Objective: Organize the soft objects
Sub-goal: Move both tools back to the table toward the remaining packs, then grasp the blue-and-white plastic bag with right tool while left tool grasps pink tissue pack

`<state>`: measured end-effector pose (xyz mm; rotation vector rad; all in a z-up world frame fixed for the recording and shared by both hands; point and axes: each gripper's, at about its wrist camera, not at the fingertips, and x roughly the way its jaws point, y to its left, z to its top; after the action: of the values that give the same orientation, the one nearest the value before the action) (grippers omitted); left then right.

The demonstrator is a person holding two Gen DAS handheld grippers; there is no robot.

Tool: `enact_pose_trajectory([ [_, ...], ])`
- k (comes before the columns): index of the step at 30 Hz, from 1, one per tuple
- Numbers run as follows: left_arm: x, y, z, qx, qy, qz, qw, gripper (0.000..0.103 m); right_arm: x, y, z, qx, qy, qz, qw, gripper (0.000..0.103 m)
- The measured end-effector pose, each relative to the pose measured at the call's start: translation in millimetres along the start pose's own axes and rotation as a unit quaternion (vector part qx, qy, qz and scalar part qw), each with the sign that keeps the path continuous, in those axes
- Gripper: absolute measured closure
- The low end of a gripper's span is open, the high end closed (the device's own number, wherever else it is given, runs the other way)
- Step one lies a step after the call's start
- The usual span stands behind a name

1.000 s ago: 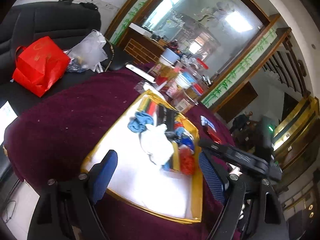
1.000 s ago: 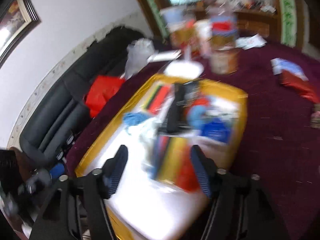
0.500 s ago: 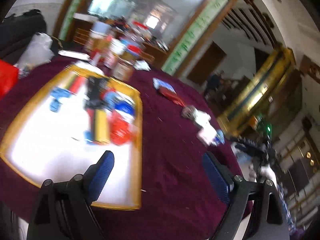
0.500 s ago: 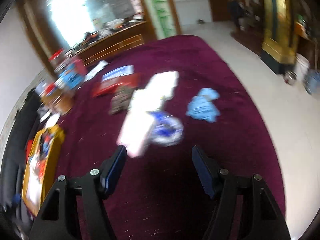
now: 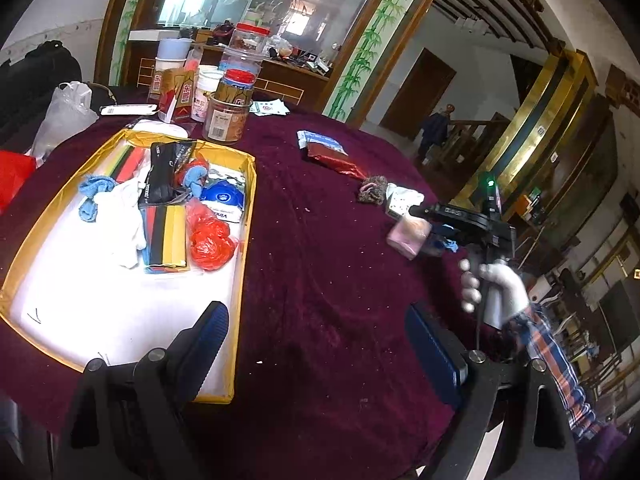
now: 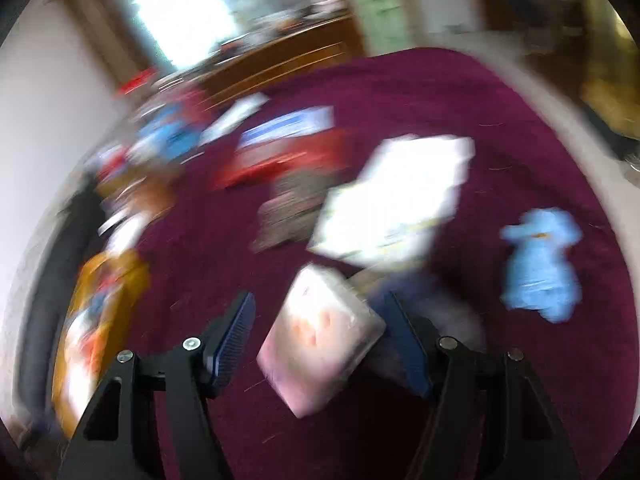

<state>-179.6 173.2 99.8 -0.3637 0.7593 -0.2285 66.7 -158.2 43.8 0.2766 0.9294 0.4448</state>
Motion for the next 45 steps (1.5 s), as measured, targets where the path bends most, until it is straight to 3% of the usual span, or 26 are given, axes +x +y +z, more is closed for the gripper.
enact_pose_trajectory([
  [2, 5.6, -2.0, 0.8, 0.001, 0.005, 0.001, 1.0, 0.011, -4.1, 19.9, -14.5, -0.026, 0.045, 0.13, 0.99, 0.036],
  [3, 9.6, -2.7, 1.9, 0.001, 0.009, 0.0, 1.0, 0.011, -11.4, 31.8, -22.5, -0.053, 0.056, 0.178, 0.981, 0.036],
  [4, 14.8, -5.7, 2.3, 0.002, 0.015, -0.003, 0.9999, 0.011, -19.5, 37.2, -26.3, -0.067, 0.049, 0.191, 0.978, 0.036],
  [7, 29.6, -17.5, 1.2, 0.011, 0.035, -0.013, 0.9992, 0.011, -43.9, 28.0, -22.1, -0.057, -0.019, 0.152, 0.987, 0.035],
  [10, 43.2, -31.4, -3.0, 0.026, 0.055, -0.014, 0.998, 0.011, -47.3, -2.9, -11.1, -0.014, -0.073, 0.043, 0.996, 0.034],
  [11, 45.8, -35.6, -3.8, 0.031, 0.059, -0.013, 0.9977, 0.011, -41.6, -18.1, -8.8, 0.004, -0.075, 0.012, 0.997, 0.034],
  [15, 57.2, -47.7, -3.7, 0.044, 0.069, -0.003, 0.9966, 0.011, -16.7, -50.2, -17.8, 0.032, -0.051, -0.026, 0.998, 0.034],
  [17, 66.5, -49.8, -1.7, 0.037, 0.075, -0.001, 0.9965, 0.011, -8.6, -49.1, -20.9, 0.016, -0.051, -0.067, 0.996, 0.034],
  [21, 88.7, -58.5, 2.3, 0.029, 0.092, -0.005, 0.9953, 0.011, -1.6, -35.7, -27.3, -0.001, -0.059, -0.077, 0.995, 0.026],
  [25, 115.4, -72.5, 10.3, 0.034, 0.106, 0.004, 0.9938, 0.011, 10.3, -36.0, -24.7, -0.025, -0.055, -0.132, 0.989, 0.024],
  [27, 126.7, -78.6, 16.0, 0.035, 0.107, 0.01, 0.9937, 0.011, 8.9, -37.7, -25.2, -0.023, -0.055, -0.132, 0.989, 0.026],
  [28, 134.6, -83.0, 19.5, 0.036, 0.108, 0.012, 0.9934, 0.011, 8.2, -39.2, -25.1, -0.02, -0.054, -0.138, 0.989, 0.038],
  [29, 141.3, -86.6, 21.5, 0.038, 0.11, 0.014, 0.9931, 0.011, 7.1, -40.2, -25.4, -0.019, -0.053, -0.145, 0.988, 0.061],
  [36, 196.4, -113.9, 22.6, 0.082, 0.12, 0.067, 0.987, 0.011, 2.5, -47.9, -26.7, -0.005, -0.056, -0.137, 0.989, 0.061],
  [42, 237.8, -127.7, 18.7, 0.131, 0.134, 0.105, 0.9767, 0.011, -1.7, -53.1, -24.1, 0.012, -0.056, -0.121, 0.991, 0.061],
  [45, 244.2, -134.5, 12.9, 0.167, 0.122, 0.12, 0.971, 0.009, -4.3, -57.9, -22.6, 0.025, -0.057, -0.11, 0.992, 0.061],
])
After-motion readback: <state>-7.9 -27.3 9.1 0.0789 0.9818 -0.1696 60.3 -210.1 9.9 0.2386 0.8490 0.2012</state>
